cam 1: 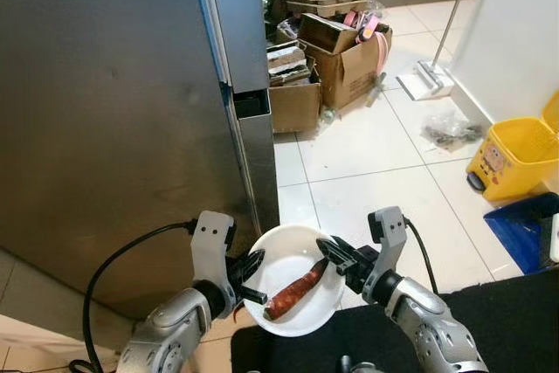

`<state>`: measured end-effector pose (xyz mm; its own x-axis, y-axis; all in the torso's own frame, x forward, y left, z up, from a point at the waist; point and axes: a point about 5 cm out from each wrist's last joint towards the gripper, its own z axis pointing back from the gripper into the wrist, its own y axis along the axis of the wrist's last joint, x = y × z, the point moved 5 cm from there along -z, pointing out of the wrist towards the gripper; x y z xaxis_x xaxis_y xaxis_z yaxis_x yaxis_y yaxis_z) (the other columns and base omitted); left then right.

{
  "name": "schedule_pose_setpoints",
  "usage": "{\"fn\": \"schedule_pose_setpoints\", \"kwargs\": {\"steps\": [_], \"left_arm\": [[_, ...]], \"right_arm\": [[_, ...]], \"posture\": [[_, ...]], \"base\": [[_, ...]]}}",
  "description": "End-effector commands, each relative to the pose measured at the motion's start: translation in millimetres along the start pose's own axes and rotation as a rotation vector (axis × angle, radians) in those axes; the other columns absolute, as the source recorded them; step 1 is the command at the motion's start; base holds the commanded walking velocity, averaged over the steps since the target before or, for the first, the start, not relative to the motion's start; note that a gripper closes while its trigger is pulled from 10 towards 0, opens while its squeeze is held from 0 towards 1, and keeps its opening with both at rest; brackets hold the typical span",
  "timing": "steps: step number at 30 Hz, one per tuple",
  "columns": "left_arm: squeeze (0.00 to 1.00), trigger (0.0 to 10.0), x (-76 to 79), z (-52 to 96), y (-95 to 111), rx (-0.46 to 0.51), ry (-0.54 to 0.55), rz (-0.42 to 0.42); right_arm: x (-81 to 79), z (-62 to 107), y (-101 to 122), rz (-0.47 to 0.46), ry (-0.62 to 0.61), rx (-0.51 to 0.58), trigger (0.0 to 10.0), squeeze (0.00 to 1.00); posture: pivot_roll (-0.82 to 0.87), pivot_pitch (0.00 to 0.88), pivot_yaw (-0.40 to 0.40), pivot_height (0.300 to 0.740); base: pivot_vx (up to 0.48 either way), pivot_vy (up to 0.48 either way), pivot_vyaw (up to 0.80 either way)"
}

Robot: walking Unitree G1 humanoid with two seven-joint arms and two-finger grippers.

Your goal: Restocking fridge

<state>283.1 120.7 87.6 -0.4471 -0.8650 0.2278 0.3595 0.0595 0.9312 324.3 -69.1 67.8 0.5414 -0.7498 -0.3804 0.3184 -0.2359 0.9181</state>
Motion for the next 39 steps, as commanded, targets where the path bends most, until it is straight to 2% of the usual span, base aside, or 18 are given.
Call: {"fn": "schedule_pose_setpoints", "kwargs": {"steps": [1, 2, 3, 6, 7, 8, 10, 11, 14, 15, 16, 17, 20, 23, 24, 30, 34, 39], "left_arm": [[0.0, 10.0, 19.6, -2.4, -4.0, 0.005, -0.086, 0.009], [0.0, 10.0, 21.4, -3.2, -4.4, 0.004, -0.093, 0.007], [0.0, 10.0, 22.6, -3.8, -4.9, 0.002, -0.098, 0.005], [0.0, 10.0, 23.1, -4.8, -5.7, 0.001, -0.099, 0.006], [0.42, 10.0, 23.5, -5.5, -5.6, 0.002, -0.099, 0.0], [1.0, 10.0, 22.5, -6.6, -5.7, 0.005, -0.088, -0.007], [1.0, 10.0, 21.8, -7.5, -5.8, 0.008, -0.08, -0.005], [1.0, 10.0, 24.1, -8.1, -4.8, 0.016, -0.092, -0.029], [1.0, 10.0, 22.4, -9.1, -5.4, 0.009, -0.066, -0.049], [0.17, 10.0, 23.9, -7.6, -5.3, 0.01, -0.08, -0.05], [0.17, 10.0, 23.9, -7.6, -5.3, 0.01, -0.08, -0.05], [0.0, 10.0, 23.7, -6.5, -4.4, 0.017, -0.082, -0.052], [0.0, 10.0, 19.0, -8.0, 0.3, 0.045, -0.046, -0.082], [0.0, 10.0, 12.8, -17.0, 12.9, 0.105, 0.045, -0.09], [0.0, 10.0, 10.9, -21.5, 19.0, 0.133, 0.088, -0.116], [0.0, 10.0, 5.4, -35.7, 33.0, 0.187, 0.224, -0.151], [0.0, 10.0, 8.9, -48.3, 45.5, 0.228, 0.29, -0.178], [0.0, 10.0, 2.1, -50.8, 52.5, 0.256, 0.384, -0.206]], "right_arm": [[26.6, 7.4, -0.1, -0.022, -0.163, 0.015, 0.0, 0.0], [28.9, 7.5, -1.7, -0.021, -0.179, 0.007, 6.6, 0.0], [30.3, 7.7, -1.7, -0.014, -0.187, 0.008, 10.0, 0.0], [39.2, 9.7, -2.5, -0.004, -0.239, 0.004, 10.0, 0.0], [44.4, 11.1, -3.5, 0.007, -0.267, -0.002, 10.0, 0.0], [48.8, 12.5, -5.0, 0.018, -0.291, -0.011, 10.0, 0.0], [52.7, 13.7, -6.5, 0.026, -0.313, -0.019, 10.0, 0.0], [59.0, 16.3, -8.5, 0.039, -0.352, -0.026, 10.0, 0.0], [61.6, 17.5, -9.9, 0.042, -0.366, -0.03, 10.0, 0.0], [64.2, 18.8, -11.4, 0.039, -0.383, -0.033, 10.0, 0.0], [64.2, 18.8, -11.4, 0.039, -0.383, -0.033, 10.0, 0.0], [66.2, 19.9, -12.1, 0.038, -0.395, -0.033, 10.0, 0.0], [76.3, 26.3, -16.3, 0.043, -0.448, -0.039, 10.0, 0.0], [88.8, 37.2, -17.2, 0.032, -0.508, 0.001, 10.0, 0.0], [96.2, 44.3, -15.3, 0.024, -0.55, 0.039, 10.0, 0.0], [109.0, 60.7, -8.3, -0.019, -0.6, 0.137, 10.0, 0.0], [119.5, 74.8, -4.2, -0.033, -0.637, 0.18, 10.0, 0.0], [121.0, 77.9, -0.8, -0.024, -0.63, 0.199, 10.0, 0.0]], "posture": [[-0.04, 0.157, 0.019, 0.717], [-0.04, 0.156, 0.019, 0.717], [-0.04, 0.156, 0.019, 0.717], [-0.05, 0.155, 0.018, 0.717], [-0.05, 0.155, 0.017, 0.717], [-0.05, 0.155, 0.017, 0.717], [-0.05, 0.155, 0.017, 0.717], [-0.05, 0.154, 0.016, 0.717], [-0.05, 0.154, 0.016, 0.717], [-0.06, 0.156, 0.018, 0.717], [-0.06, 0.156, 0.018, 0.717], [-0.06, 0.156, 0.018, 0.717], [-0.06, 0.155, 0.015, 0.717], [-0.06, 0.154, 0.015, 0.717], [-0.06, 0.154, 0.015, 0.717], [-0.07, 0.149, 0.014, 0.717], [-0.08, 0.147, 0.016, 0.717], [-0.09, 0.146, 0.022, 0.717]], "base": [[0.0, 0.0, 0.0], [0.0, 0.0, 0.0], [0.0, 0.0, 0.0], [0.0, 0.0, 0.0], [0.0, 0.0, 0.0], [0.0, 0.0, 0.0], [0.0, 0.0, 0.0], [0.0, 0.0, 0.0], [0.0, 0.0, 0.0], [0.0, 0.0, 0.0], [0.0, 0.0, 0.0], [0.0, 0.0, 0.0], [0.0, 0.0, 0.0], [0.0, 0.0, 0.0], [0.0, 0.0, 0.0], [0.0, 0.0, 0.0], [0.0, 0.0, 0.0], [0.0, 0.0, 0.0]]}}
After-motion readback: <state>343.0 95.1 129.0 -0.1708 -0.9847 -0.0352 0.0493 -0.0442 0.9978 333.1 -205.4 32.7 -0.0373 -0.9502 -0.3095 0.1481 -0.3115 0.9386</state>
